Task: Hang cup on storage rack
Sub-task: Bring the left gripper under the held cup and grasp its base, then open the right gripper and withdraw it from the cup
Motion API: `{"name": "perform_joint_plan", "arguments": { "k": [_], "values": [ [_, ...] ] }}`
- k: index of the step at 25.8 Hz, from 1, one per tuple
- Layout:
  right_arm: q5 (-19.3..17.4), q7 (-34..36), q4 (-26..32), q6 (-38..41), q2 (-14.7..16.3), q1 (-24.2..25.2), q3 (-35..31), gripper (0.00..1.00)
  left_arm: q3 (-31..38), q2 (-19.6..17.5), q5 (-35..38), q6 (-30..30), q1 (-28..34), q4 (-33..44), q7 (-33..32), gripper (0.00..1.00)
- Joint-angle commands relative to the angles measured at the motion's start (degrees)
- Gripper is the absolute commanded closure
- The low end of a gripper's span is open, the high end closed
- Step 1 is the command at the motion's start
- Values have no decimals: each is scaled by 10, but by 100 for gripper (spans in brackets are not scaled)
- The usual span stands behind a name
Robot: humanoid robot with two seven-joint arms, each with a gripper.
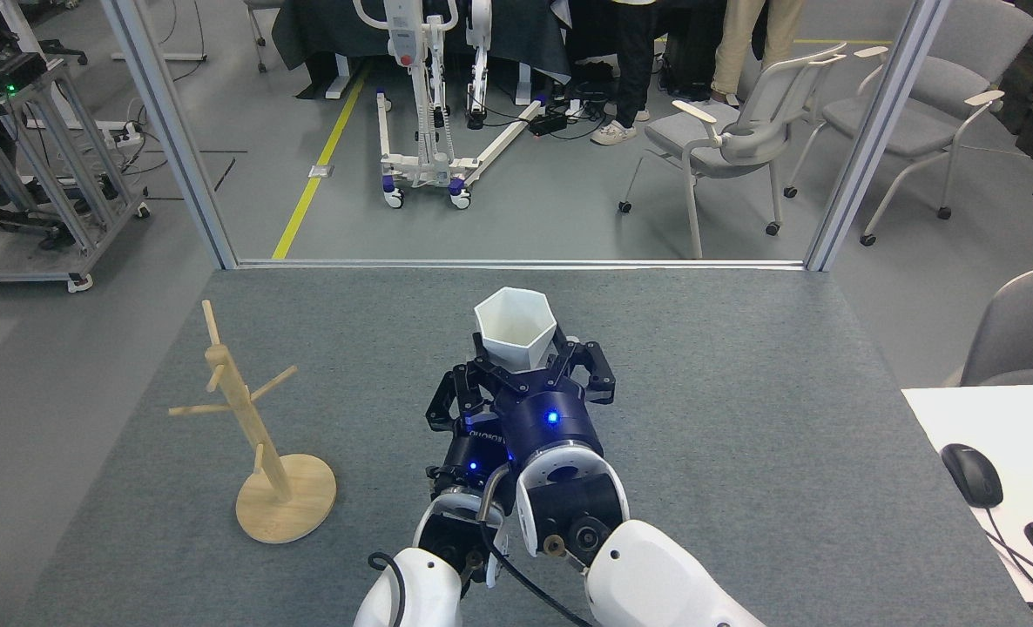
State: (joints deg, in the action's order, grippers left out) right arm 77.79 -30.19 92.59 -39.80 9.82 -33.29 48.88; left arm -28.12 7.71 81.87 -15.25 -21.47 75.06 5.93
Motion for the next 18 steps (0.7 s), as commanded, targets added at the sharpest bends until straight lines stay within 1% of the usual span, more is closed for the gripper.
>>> {"name": "perform_joint_plan", "arguments": {
  "k": [1,3,5,8,10,12,13,15,18],
  "values": [
    [5,323,14,5,1,-1,-3,27,0,-1,0,29,0,0,-1,100],
    [5,423,14,8,1,-1,-6,26,-1,-1,0,29,1,1,0,100],
    [5,494,14,16,3,-1,-8,26,-1,0,1,29,1,3,3,100],
    [5,560,14,19,4,-2,-11,26,-1,-1,1,29,1,3,3,100],
    [5,567,14,20,4,-1,-18,25,-1,0,1,29,1,3,3,100],
    [4,567,14,20,3,0,-18,21,-1,0,0,29,1,3,3,100],
    [4,567,14,19,2,0,-18,18,-1,0,1,29,1,4,3,100],
    [3,567,13,20,1,1,-18,1,-1,0,0,29,1,5,2,100],
    [3,566,12,29,5,4,-17,1,-1,0,0,29,2,5,2,100]
  ]
}}
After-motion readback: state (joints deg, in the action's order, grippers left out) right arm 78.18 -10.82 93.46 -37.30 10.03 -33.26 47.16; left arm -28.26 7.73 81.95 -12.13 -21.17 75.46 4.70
